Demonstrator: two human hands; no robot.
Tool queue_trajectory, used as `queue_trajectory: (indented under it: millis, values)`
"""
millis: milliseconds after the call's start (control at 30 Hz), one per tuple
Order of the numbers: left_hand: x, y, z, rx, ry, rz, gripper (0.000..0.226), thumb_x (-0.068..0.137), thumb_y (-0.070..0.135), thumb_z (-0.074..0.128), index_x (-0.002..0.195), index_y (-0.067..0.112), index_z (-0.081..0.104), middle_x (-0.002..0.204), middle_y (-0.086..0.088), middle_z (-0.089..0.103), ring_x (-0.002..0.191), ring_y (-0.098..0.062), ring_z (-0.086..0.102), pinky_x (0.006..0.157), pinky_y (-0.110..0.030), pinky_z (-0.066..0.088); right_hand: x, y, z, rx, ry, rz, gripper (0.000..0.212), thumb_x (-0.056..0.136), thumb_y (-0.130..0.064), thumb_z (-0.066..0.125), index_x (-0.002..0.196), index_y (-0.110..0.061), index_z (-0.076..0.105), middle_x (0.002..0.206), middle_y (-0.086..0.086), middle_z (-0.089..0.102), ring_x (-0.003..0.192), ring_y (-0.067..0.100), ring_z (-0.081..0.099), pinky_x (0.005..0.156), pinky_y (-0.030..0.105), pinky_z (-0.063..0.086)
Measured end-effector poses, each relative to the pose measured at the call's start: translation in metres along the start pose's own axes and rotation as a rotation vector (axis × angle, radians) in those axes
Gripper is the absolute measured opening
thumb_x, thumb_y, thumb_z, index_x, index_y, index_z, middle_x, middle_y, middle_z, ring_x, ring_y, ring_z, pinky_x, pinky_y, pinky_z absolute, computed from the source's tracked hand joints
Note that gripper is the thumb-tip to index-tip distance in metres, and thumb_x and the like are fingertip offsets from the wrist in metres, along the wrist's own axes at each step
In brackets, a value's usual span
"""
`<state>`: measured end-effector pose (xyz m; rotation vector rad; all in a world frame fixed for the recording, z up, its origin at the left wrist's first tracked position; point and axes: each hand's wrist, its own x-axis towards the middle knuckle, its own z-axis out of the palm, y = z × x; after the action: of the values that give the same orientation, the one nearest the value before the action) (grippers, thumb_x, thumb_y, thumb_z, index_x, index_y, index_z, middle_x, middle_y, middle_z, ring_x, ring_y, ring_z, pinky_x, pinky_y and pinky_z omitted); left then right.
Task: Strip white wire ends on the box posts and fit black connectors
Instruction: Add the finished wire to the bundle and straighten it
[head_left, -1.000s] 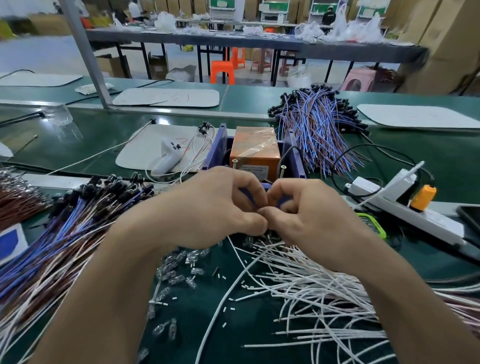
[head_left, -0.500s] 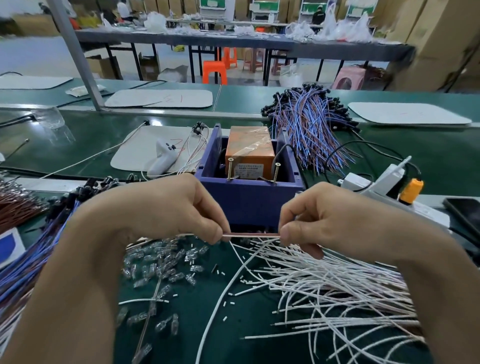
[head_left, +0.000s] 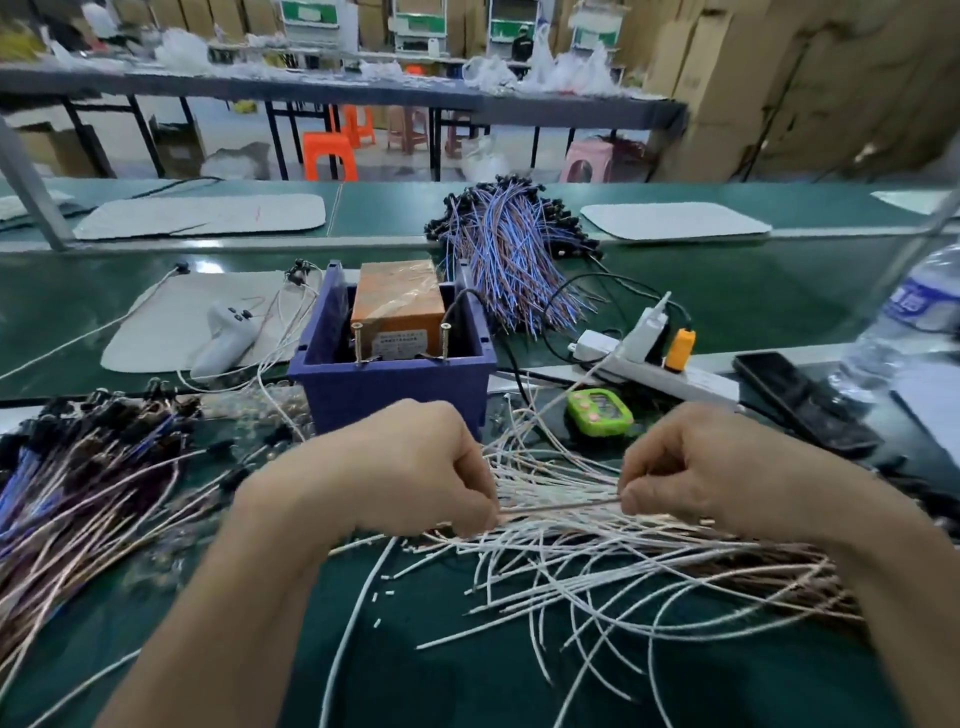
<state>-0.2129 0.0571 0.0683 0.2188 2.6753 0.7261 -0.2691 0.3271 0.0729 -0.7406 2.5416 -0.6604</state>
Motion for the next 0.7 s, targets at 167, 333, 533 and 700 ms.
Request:
queue_trajectory:
  millis: [167,333,533,700]
  values:
    - [0.031,0.027,0.046,-0.119,0.163,0.104,0.010,0.086,0.030,0.075,0.082,0.037,0.081,0.068,0.025,0.072,0.066,-0.004,0.070,0.056,-0.018,0.055,-0.034,0.046,-0.012,-0.129,0.314,0.091,0.023,0.082,-0.035,0.082,0.064,-0.045,0.073,0.064,-0.024,0.069,0.061,-0.004,0.062,0.060,0.013,0.047]
    - [0.044,0.041,0.081,-0.100,0.438,0.129,0.019,0.084,0.023,0.077,0.088,0.041,0.080,0.065,0.031,0.065,0.069,0.011,0.065,0.057,-0.002,0.043,-0.073,0.083,-0.009,-0.152,0.626,0.118,0.015,0.076,-0.023,0.089,0.076,-0.036,0.082,0.061,-0.037,0.063,0.072,-0.012,0.064,0.069,0.001,0.040]
    - [0.047,0.036,0.090,0.059,0.416,0.108,0.023,0.085,0.020,0.077,0.091,0.042,0.078,0.072,0.033,0.065,0.068,0.012,0.063,0.063,-0.005,0.045,-0.097,0.117,-0.006,-0.164,0.772,0.210,0.017,0.071,-0.018,0.092,0.078,-0.031,0.083,0.072,-0.027,0.063,0.082,0.008,0.062,0.096,0.045,0.044]
    - [0.052,0.030,0.089,0.030,0.406,0.068,0.037,0.081,0.021,0.083,0.068,0.052,0.068,0.065,0.034,0.064,0.068,0.008,0.064,0.062,-0.009,0.046,-0.094,0.134,0.010,-0.196,0.760,0.244,0.015,0.079,-0.014,0.087,0.085,-0.027,0.084,0.084,-0.015,0.073,0.094,0.012,0.060,0.094,0.025,0.024]
